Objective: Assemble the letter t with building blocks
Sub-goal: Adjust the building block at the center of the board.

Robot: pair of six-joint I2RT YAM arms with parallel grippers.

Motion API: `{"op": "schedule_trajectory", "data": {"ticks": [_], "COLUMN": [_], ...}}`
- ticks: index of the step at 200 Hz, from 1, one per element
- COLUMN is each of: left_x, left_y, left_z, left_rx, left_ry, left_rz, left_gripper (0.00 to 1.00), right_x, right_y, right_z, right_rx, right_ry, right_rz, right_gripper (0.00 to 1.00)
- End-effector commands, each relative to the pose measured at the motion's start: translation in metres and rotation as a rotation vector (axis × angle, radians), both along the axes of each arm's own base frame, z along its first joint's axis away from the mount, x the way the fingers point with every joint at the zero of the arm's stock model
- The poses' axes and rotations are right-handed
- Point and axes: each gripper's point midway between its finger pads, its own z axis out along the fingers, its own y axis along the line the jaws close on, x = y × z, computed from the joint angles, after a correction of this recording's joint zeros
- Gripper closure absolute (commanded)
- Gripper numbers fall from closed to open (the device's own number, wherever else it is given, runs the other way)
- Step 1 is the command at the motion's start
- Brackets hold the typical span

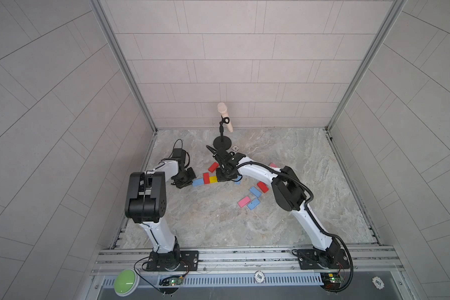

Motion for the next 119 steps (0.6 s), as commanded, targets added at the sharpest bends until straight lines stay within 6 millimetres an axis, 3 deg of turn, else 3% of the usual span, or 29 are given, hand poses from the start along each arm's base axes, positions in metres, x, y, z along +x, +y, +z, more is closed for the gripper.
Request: {"op": "schedule_trajectory", "data": {"ticks": [1, 88, 119], "left_x": [0.01, 0.011, 0.002], "left_y": [0.001, -0.001, 0.01], "left_z": [0.002, 0.004, 0.002], "left_rx": [0.017, 0.018, 0.067], "left_ry": [-0.017, -0.021, 0.011], "left_rz": [-0.002, -0.009, 0.001], "left_gripper": [0.97, 0.95, 0.91], "right_x": [-0.003, -0.003, -0.003], "right_y": [0.0, 0.0, -0.001], "right_z": [0.001, 0.003, 0.003], "right_rx": [-0.01, -0.009, -0.013], "right_ry": [-0.003, -0.005, -0.006], "right_rz": [-0.014, -0.014, -0.015], "right_gripper": [0.96, 0.95, 0.95]}}
